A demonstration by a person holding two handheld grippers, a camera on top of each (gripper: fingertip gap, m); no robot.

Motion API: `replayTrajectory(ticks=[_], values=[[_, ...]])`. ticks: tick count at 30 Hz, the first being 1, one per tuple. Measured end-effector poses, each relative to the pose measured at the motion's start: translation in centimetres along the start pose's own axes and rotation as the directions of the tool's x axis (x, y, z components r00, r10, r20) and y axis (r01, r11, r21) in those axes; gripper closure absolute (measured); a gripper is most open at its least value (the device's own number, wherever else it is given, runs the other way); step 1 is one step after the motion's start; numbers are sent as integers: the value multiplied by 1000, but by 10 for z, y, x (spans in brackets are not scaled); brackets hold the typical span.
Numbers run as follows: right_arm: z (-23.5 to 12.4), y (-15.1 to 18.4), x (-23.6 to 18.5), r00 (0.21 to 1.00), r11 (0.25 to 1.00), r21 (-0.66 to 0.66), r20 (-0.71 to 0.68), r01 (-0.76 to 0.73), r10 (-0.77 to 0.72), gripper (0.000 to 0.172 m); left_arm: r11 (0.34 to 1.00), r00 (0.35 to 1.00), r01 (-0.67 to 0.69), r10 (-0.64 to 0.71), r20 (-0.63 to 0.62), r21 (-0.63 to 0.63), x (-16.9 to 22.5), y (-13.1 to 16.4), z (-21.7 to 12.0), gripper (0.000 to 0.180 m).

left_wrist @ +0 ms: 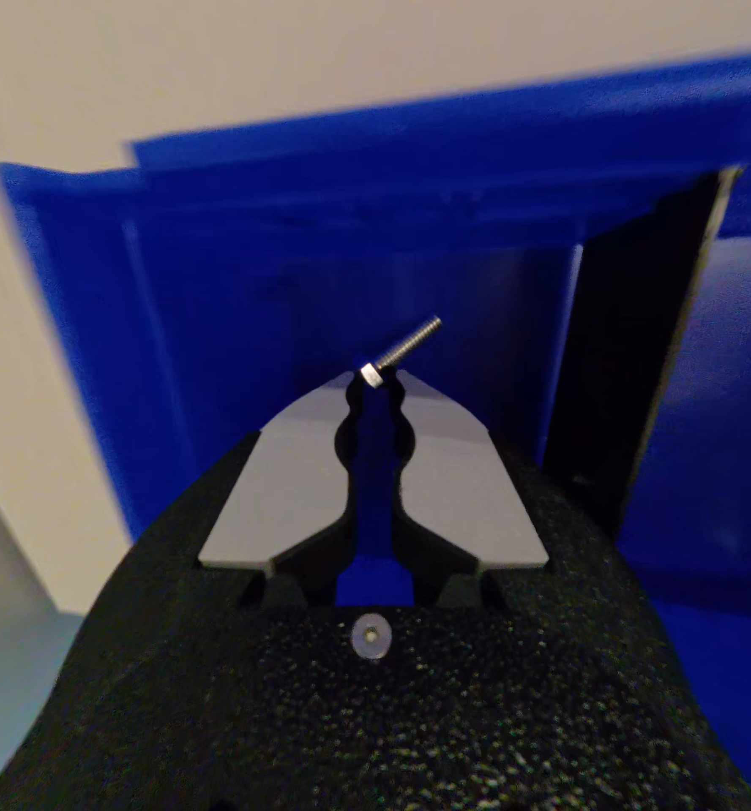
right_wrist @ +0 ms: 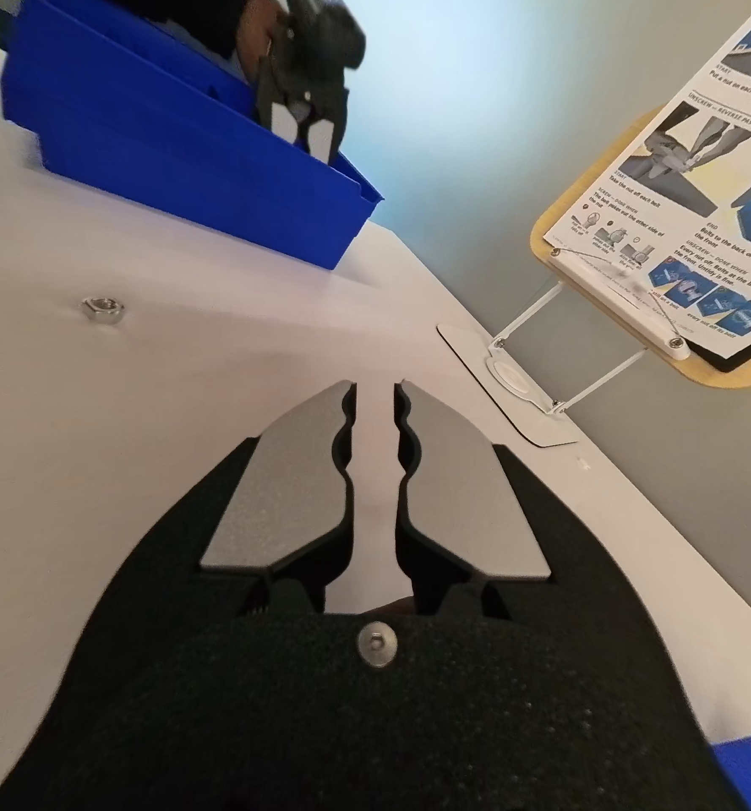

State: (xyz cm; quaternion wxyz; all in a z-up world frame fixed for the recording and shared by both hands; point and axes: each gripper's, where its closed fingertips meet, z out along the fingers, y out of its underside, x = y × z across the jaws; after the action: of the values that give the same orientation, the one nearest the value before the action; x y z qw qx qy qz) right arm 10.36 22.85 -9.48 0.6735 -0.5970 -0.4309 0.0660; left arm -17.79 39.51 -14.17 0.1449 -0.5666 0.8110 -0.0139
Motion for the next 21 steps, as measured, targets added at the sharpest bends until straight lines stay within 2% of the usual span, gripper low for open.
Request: replayTrajectory(ticks=[3,6,9,11,14,16,19,21], values=[[-2,-1,0,1000,1000,8,-4,-4,4,156,992,984,101,-110,140,71,-11,-16,-33,169],[-4,-3,3,999,999,16,-14,-33,33,156,968,942,168,-214,260,186,-13,-50,-72,169],[-7,-8,6,997,997,37,-32,-63,64,156,914,898,198,-314,308,353,3,-111,-107,170],[-10,-13,6,997,996,56,-44,-65,68,156,833,879,225,-397,265,505,19,-162,-118,170],[-15,-27,2,998,994,100,-47,-44,48,154,656,866,299,-492,91,692,47,-234,-106,170],[-19,-38,-5,999,989,143,-29,-36,41,151,560,855,369,-517,-35,742,61,-269,-78,170],[-22,-48,-14,999,982,182,13,-50,48,144,527,821,472,-555,-134,707,71,-295,-29,170],[-21,-46,-15,999,986,166,9,-35,34,142,524,813,497,-560,-161,692,75,-302,-12,170]])
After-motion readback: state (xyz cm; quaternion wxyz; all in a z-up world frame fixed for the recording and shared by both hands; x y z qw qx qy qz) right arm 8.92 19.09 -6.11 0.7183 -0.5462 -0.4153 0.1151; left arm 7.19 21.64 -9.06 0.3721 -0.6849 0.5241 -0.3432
